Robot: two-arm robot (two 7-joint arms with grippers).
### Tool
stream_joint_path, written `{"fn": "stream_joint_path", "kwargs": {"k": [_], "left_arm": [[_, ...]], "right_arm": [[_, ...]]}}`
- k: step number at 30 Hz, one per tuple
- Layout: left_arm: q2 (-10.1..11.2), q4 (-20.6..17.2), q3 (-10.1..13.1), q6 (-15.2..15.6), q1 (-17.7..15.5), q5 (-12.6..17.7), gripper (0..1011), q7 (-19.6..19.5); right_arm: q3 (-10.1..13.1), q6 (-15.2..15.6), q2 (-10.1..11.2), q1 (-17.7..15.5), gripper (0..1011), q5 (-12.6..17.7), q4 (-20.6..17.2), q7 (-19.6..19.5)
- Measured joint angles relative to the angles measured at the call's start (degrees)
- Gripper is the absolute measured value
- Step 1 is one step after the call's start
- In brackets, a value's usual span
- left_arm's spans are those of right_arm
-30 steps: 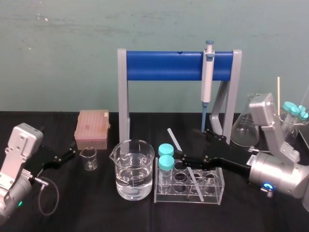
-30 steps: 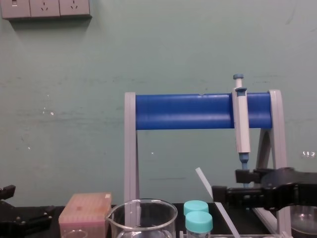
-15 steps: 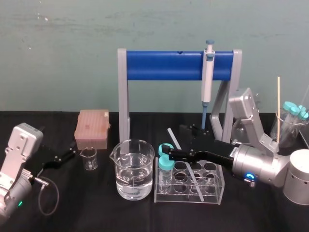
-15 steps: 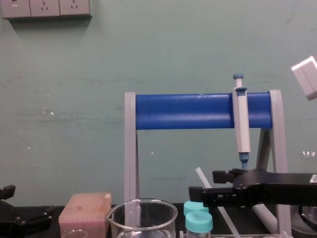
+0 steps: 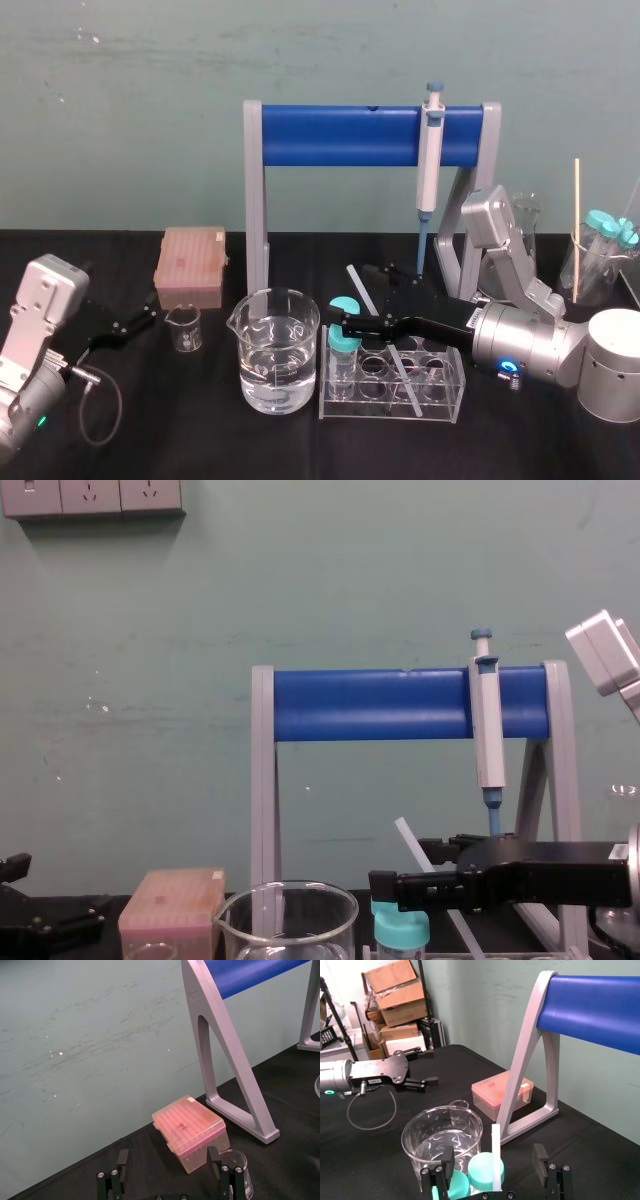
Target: Pick up the stirring rod with one hand, then place it down.
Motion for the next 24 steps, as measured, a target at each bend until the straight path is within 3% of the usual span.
{"fn": "stream_joint_path", "kwargs": {"k": [12,24], "left_arm": [[0.0,0.0,0.0,0.0,0.0,0.0,1000,0.0],[0.0,0.0,0.0,0.0,0.0,0.0,1000,0.0]], "right_arm": [[0.04,-0.07,0.06,-0.11,997,0.0,-0.11,-0.12],[0.1,-0.05,0.11,-0.17,682,0.03,-0.22,-0.18]]}}
